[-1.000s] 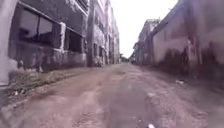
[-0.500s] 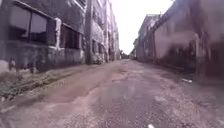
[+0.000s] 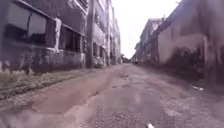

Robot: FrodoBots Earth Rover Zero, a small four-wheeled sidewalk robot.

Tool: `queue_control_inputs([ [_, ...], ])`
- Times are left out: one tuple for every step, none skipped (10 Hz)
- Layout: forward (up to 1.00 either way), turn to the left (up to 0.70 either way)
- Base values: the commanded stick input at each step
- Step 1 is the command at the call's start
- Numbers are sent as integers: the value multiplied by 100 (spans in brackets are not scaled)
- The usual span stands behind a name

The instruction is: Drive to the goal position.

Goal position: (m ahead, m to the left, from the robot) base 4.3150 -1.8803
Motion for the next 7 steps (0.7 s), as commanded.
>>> queue_control_inputs([
  [70,0],
  [70,0],
  [70,0],
  [70,0],
  [70,0],
  [70,0],
  [70,0],
])
